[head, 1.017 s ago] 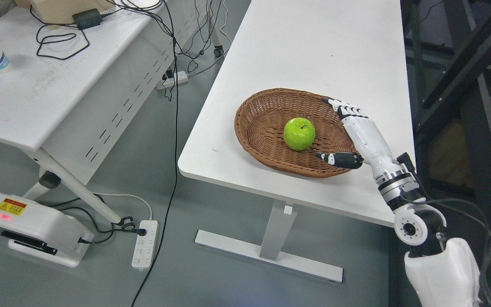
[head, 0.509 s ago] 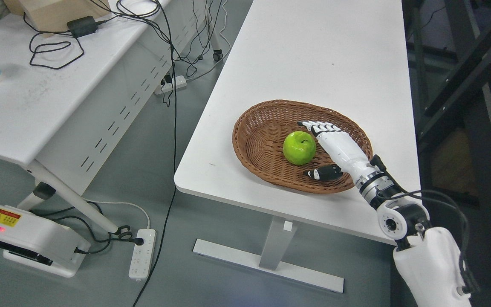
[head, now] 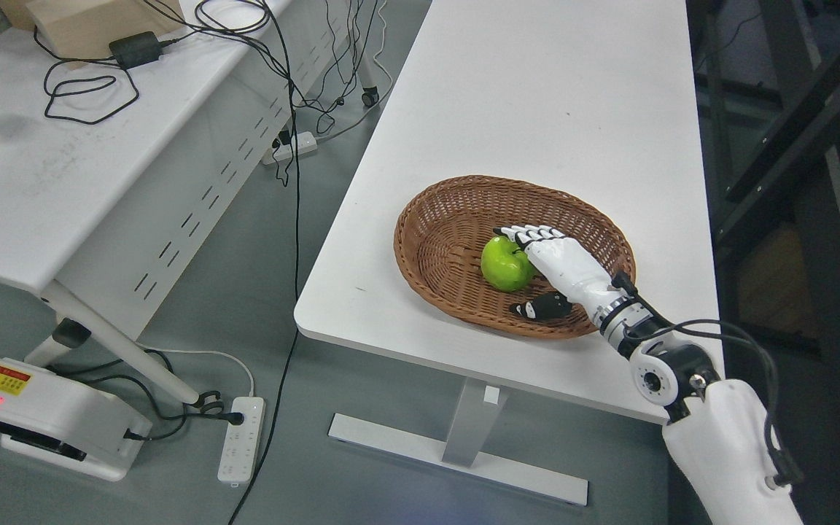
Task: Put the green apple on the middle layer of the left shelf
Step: 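Reach the right hand into the wicker basket and close around the green apple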
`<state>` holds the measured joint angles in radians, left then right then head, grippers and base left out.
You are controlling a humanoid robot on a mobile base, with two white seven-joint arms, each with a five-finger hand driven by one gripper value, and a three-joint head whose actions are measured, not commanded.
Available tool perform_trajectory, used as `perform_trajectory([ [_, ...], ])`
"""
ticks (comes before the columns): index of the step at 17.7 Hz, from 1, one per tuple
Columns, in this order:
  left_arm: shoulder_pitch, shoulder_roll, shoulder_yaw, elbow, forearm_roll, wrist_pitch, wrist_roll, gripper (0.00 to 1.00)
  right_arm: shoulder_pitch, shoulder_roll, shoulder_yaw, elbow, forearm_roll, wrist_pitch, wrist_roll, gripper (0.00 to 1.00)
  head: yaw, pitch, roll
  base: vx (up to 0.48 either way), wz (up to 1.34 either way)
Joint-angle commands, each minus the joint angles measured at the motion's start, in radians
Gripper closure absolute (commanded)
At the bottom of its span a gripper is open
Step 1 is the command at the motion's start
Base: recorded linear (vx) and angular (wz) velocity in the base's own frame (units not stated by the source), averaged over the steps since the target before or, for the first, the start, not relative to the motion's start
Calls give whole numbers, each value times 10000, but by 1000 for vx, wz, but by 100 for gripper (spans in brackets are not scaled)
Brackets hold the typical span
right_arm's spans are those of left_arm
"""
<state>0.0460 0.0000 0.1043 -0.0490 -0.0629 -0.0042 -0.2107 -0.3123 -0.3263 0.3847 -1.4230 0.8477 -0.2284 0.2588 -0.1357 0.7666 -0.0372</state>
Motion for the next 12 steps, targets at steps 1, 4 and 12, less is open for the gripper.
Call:
perform_trajectory([
  [1, 0, 175, 0, 0, 0, -4, 5, 0, -114, -51, 601, 608, 282, -139, 81, 5, 0, 0, 0, 17, -30],
  [4, 0, 175, 0, 0, 0, -4, 5, 0, -129, -127, 403, 608, 313, -170, 50, 59, 0, 0, 0, 10, -12],
  [12, 0, 175, 0, 0, 0, -4, 5, 0, -37, -158, -960, 425, -114, -630, 294, 100, 0, 0, 0, 0, 2],
])
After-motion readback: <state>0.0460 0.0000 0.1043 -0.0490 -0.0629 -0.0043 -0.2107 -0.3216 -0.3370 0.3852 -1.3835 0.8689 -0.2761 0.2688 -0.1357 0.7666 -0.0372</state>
